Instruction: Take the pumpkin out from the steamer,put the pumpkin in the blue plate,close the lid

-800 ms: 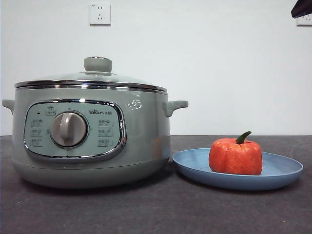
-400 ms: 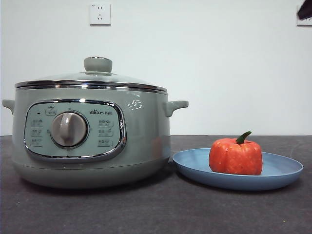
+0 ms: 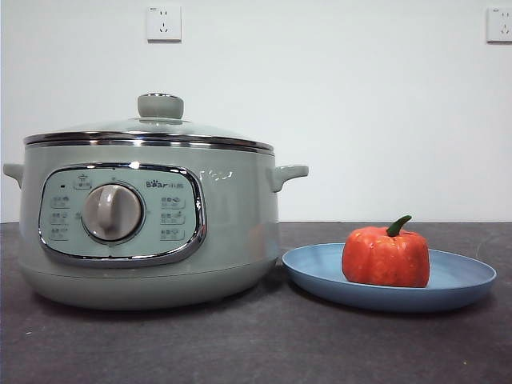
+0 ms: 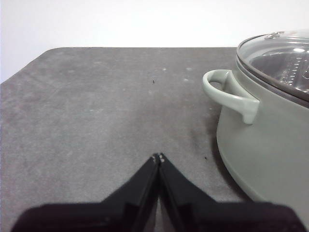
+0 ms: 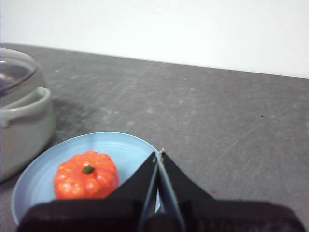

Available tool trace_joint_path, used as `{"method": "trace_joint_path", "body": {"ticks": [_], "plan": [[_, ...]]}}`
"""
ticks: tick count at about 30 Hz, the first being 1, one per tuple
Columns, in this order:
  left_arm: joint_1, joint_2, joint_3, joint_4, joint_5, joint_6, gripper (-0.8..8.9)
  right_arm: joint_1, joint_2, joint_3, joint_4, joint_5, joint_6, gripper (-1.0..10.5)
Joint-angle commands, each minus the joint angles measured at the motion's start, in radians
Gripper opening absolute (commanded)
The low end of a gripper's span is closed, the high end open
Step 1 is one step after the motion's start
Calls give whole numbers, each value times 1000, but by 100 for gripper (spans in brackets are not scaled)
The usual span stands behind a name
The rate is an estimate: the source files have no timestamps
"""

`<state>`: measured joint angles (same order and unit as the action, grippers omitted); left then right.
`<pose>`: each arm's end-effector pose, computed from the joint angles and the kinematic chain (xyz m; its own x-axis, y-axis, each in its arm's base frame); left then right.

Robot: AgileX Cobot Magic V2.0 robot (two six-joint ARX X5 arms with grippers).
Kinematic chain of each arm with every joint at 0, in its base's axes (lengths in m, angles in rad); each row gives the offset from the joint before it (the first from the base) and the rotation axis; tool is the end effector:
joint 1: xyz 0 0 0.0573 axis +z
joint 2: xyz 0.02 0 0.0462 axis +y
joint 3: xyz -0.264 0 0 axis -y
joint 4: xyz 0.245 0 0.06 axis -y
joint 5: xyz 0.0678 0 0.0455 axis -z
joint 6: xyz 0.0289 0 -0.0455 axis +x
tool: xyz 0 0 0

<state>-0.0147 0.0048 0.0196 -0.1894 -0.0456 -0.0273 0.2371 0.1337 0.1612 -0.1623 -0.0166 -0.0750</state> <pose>0.0953 -0.0001 0.1516 0.9843 0.0311 -0.1735 -0.0349 0.9992 -0.0190 0.0946 0.0234 0.1924 0.9592 0.2489 -0.1344 -0.2599 0.9629 -0.0720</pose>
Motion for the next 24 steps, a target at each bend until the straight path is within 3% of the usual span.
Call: {"method": "trace_joint_path", "body": {"ticks": [1,10,24], "plan": [[3,-3,-10,-13,0,-3,-3,-9,-57,-80,27,-8,64,-11],[3,-3,-10,-13,0,-3,-3,-11,-106,-154,-19,-3,110,-11],[3,-3,-10,-12,0,-3,-3,-13,-101,-154,-18,-4,110,-11]]}}
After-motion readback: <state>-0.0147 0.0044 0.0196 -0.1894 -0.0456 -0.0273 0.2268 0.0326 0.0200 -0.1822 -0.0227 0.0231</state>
